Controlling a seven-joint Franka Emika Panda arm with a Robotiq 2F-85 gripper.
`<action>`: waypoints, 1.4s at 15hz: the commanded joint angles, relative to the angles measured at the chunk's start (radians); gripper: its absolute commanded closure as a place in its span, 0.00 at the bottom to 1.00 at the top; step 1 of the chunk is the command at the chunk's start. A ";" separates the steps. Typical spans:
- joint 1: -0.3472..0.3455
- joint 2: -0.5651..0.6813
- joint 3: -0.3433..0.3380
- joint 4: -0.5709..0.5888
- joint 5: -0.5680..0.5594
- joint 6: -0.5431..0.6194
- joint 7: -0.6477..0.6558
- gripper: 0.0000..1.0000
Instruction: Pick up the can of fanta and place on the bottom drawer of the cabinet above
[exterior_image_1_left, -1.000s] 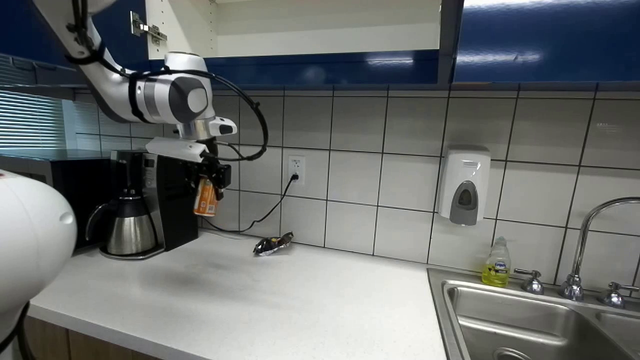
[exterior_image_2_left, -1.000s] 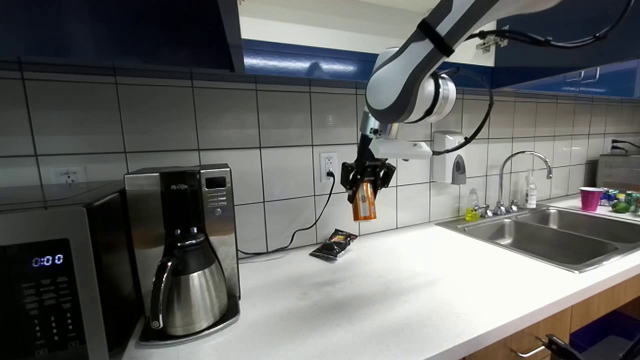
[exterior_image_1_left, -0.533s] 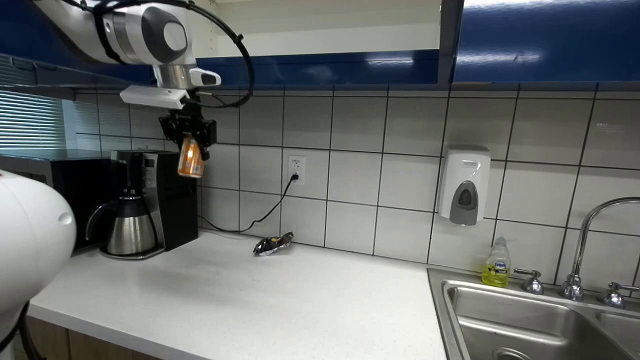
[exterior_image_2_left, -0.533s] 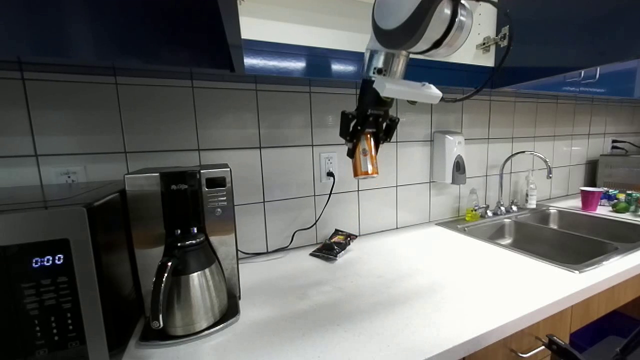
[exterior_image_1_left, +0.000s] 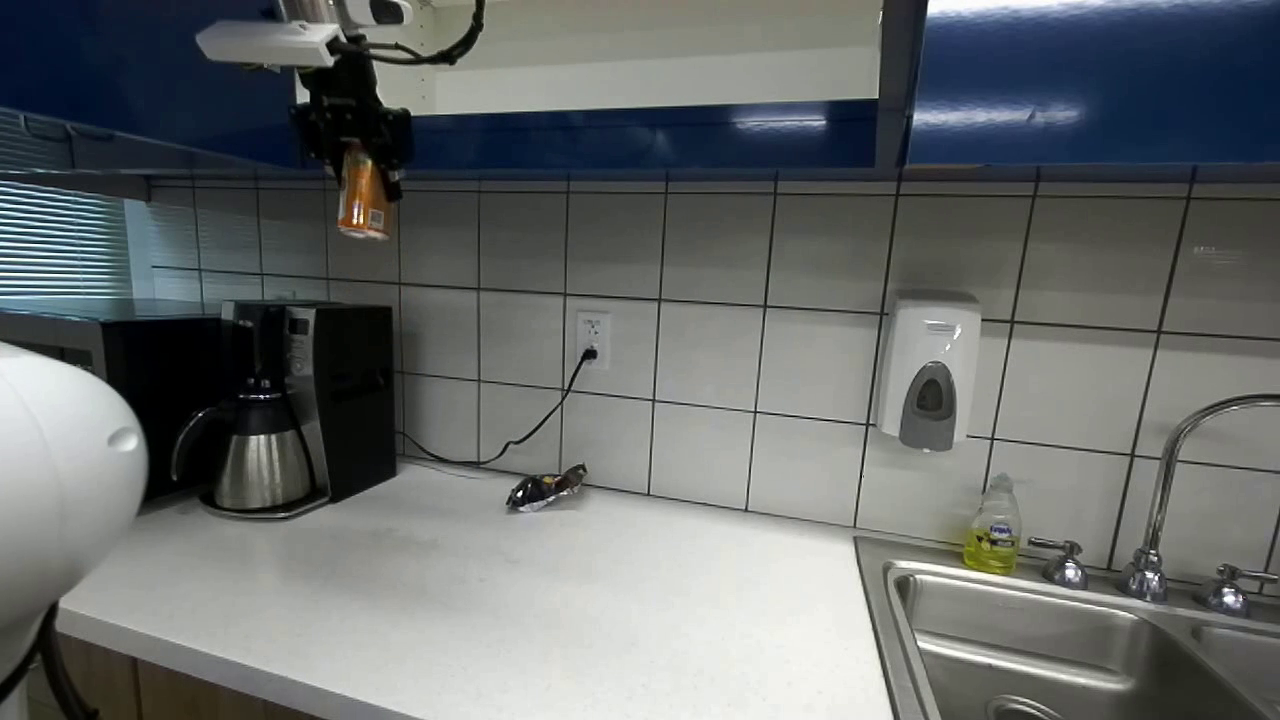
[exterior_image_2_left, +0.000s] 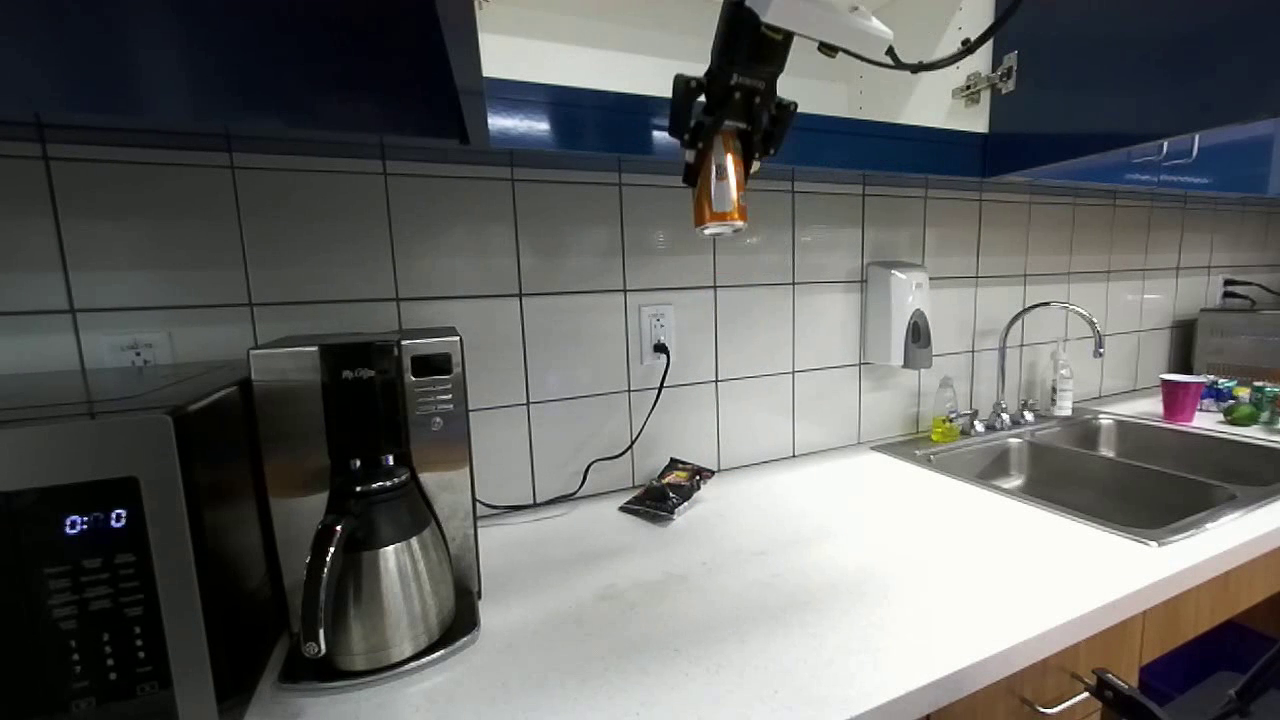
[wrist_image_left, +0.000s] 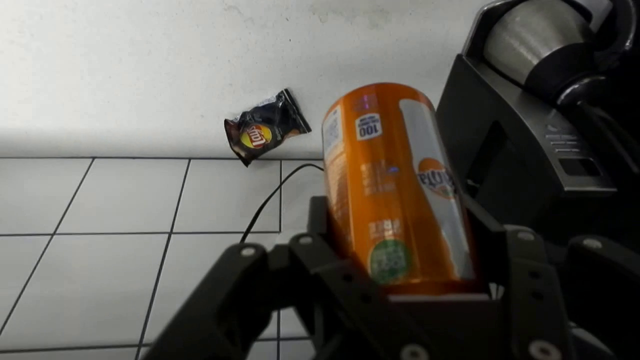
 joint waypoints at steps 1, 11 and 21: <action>-0.047 0.036 0.043 0.189 -0.027 -0.107 0.038 0.62; -0.095 0.204 0.073 0.602 -0.086 -0.278 0.081 0.62; -0.083 0.465 0.060 0.971 -0.179 -0.424 0.144 0.62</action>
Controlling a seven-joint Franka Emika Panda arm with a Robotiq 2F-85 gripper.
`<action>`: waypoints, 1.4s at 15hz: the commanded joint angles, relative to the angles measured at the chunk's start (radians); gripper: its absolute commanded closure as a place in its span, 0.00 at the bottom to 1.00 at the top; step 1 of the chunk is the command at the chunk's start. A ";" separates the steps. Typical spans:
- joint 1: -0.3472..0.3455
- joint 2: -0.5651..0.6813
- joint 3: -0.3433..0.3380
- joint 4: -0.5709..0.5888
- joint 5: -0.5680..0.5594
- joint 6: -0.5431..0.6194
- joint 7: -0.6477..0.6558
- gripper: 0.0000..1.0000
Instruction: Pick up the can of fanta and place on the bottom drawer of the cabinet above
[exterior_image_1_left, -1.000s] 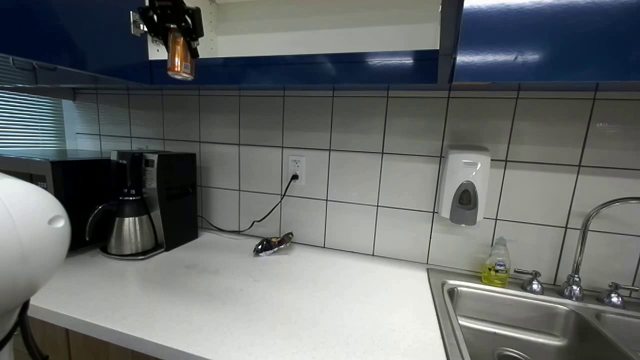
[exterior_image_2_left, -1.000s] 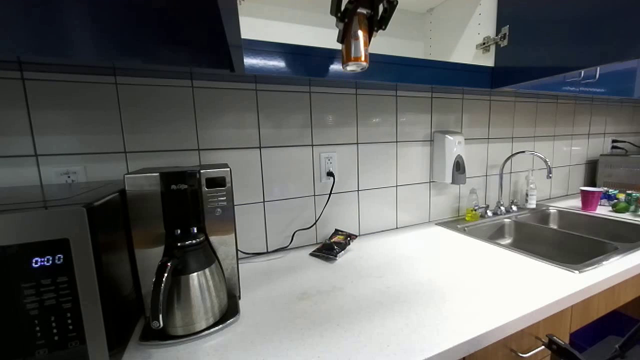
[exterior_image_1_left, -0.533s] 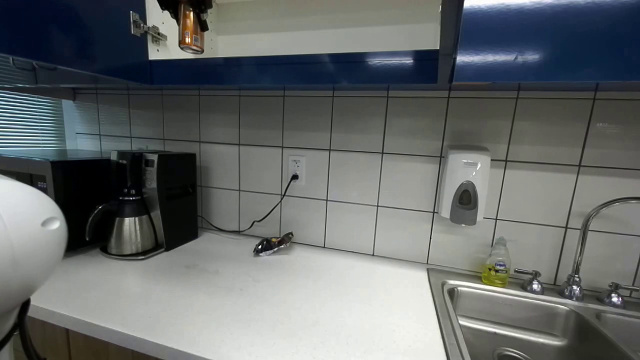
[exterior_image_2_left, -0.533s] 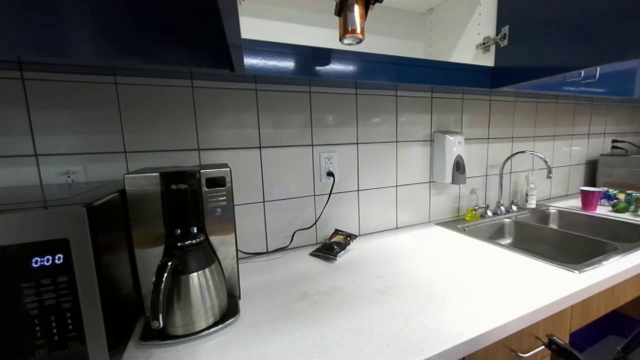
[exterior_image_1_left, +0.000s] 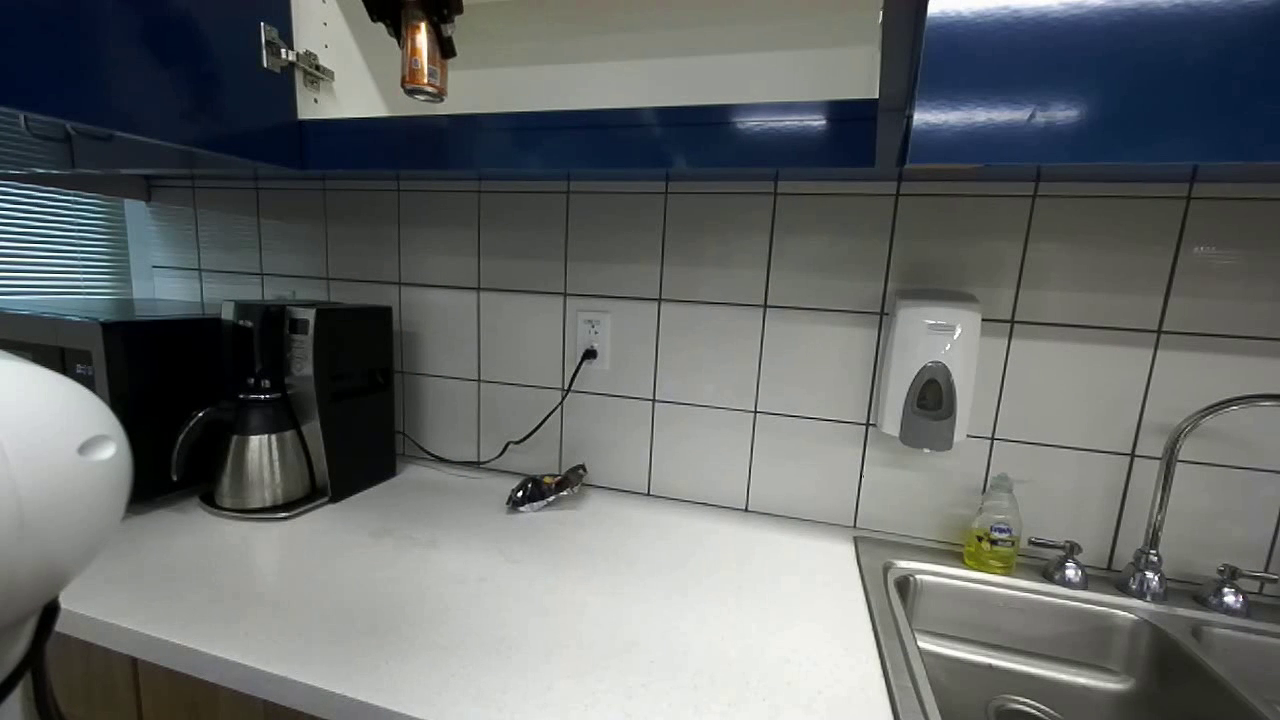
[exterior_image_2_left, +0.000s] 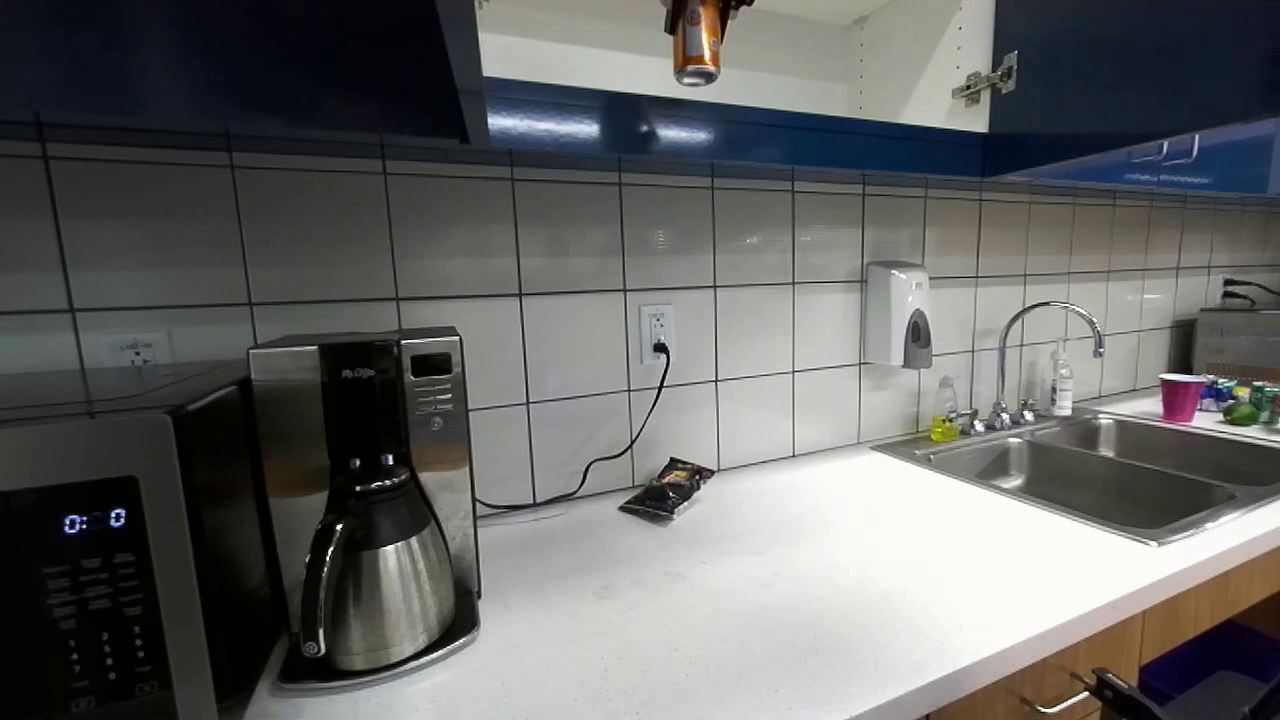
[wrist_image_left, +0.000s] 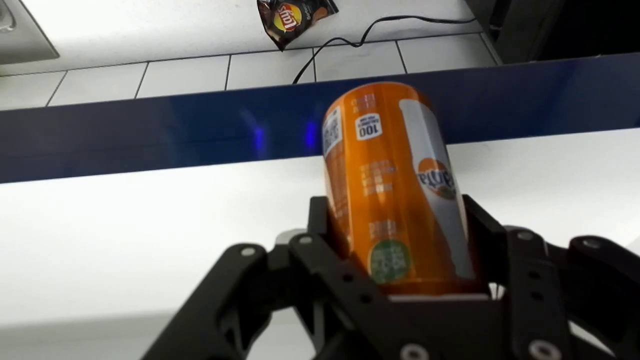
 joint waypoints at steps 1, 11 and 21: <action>0.004 0.116 0.009 0.201 -0.054 -0.096 0.040 0.62; 0.018 0.303 -0.012 0.488 -0.100 -0.237 0.032 0.62; 0.020 0.432 -0.030 0.571 -0.095 -0.209 0.031 0.62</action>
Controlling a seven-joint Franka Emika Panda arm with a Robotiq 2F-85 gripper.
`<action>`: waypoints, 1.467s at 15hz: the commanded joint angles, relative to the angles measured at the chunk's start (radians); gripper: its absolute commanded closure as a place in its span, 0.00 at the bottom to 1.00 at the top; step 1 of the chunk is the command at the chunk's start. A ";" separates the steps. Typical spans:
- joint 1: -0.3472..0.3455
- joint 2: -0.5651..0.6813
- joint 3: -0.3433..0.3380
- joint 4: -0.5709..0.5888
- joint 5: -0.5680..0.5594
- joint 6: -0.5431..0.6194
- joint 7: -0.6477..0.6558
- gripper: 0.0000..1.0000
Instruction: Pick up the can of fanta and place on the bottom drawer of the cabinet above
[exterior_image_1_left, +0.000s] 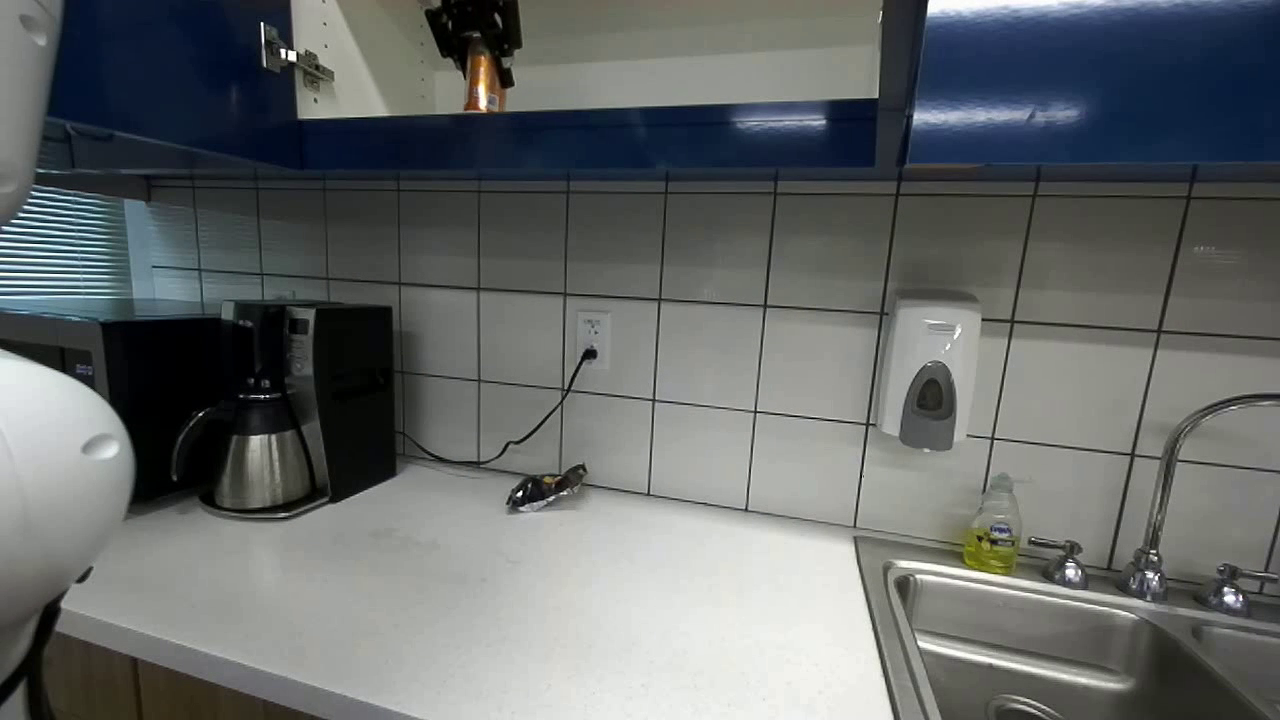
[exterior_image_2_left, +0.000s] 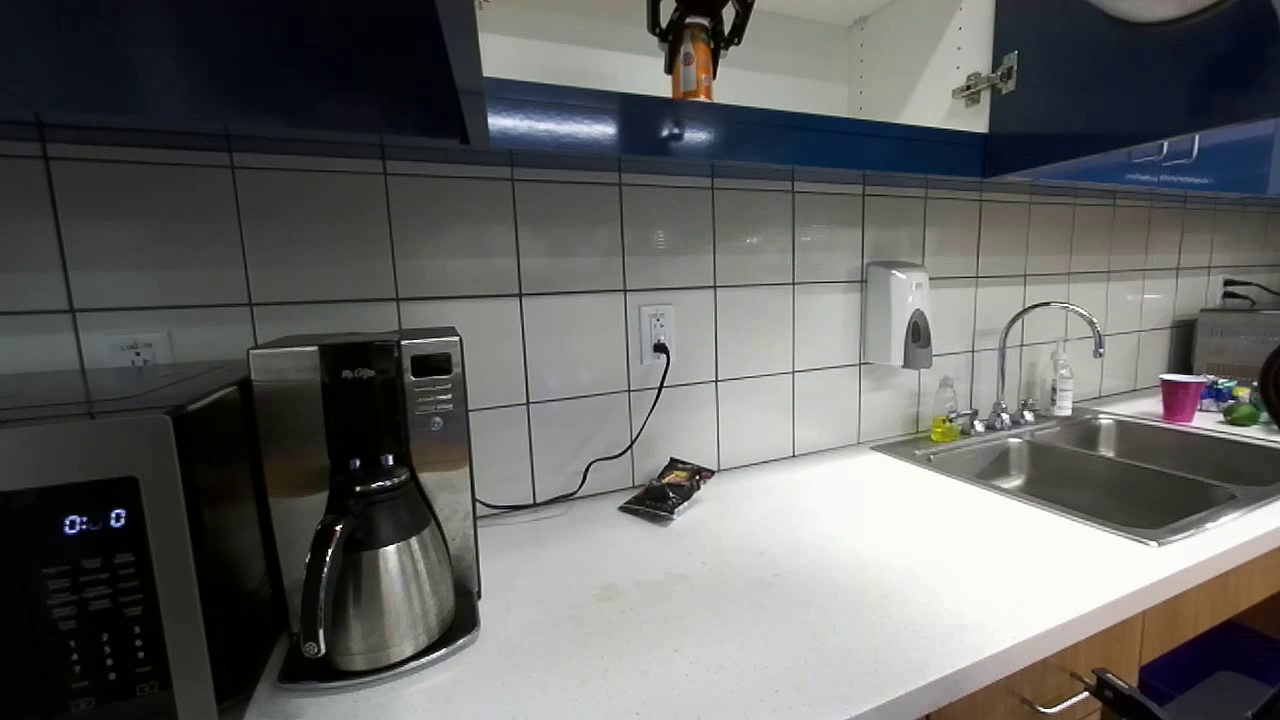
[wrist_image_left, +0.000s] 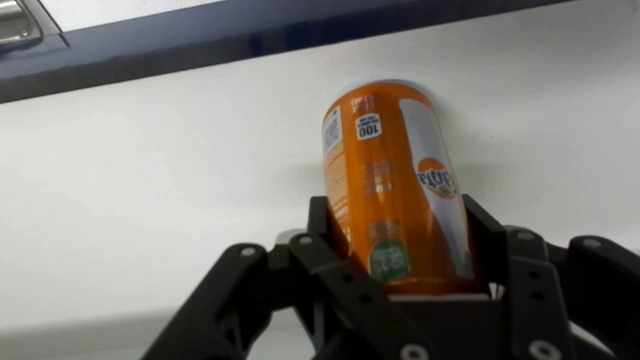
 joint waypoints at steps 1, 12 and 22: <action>0.012 0.053 -0.003 0.066 -0.020 -0.014 0.015 0.62; 0.013 0.043 0.002 0.050 0.000 -0.001 0.015 0.00; -0.004 -0.179 0.005 -0.196 0.103 0.041 0.028 0.00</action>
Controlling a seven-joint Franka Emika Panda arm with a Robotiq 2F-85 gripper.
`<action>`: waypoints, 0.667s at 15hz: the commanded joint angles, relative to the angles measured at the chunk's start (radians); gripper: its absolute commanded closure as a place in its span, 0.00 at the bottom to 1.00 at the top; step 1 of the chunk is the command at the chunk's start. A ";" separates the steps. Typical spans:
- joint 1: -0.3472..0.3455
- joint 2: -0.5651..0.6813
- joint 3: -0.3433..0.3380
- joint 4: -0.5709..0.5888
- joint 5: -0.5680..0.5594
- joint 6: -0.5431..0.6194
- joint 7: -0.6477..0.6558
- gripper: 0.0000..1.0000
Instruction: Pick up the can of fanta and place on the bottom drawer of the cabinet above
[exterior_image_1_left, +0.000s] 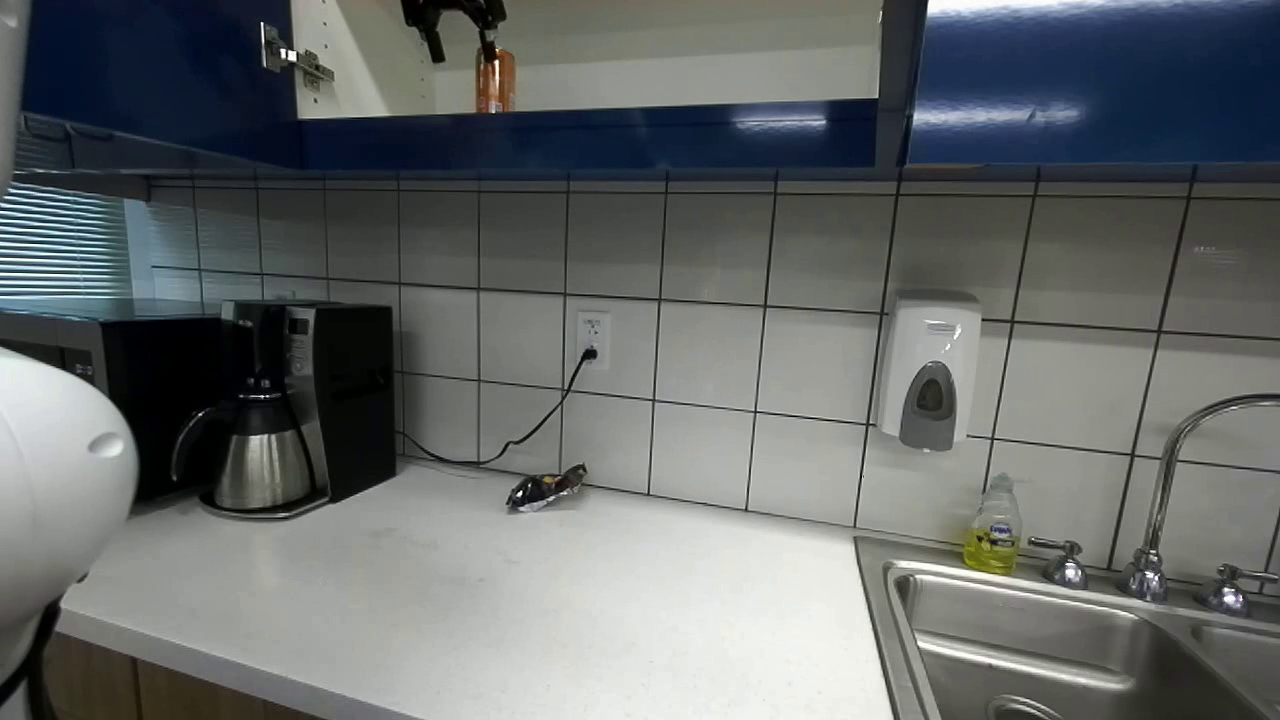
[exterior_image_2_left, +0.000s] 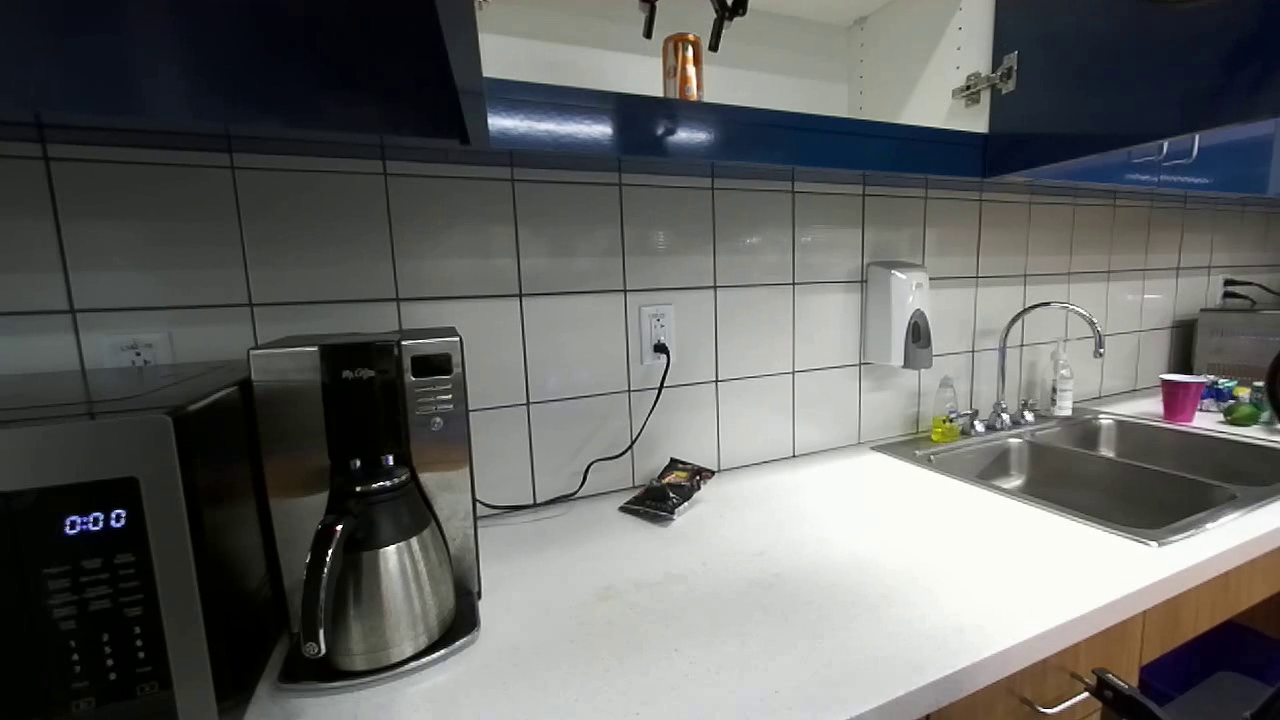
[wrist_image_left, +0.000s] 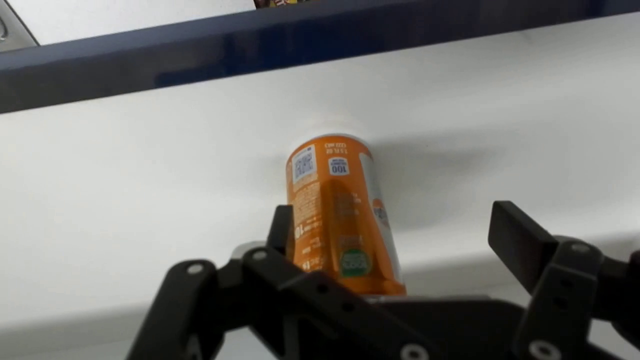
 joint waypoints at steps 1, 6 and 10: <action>-0.021 -0.159 -0.004 -0.216 0.062 0.050 0.027 0.00; -0.011 -0.324 -0.015 -0.452 0.120 0.082 0.014 0.00; -0.004 -0.446 -0.015 -0.657 0.133 0.140 0.018 0.00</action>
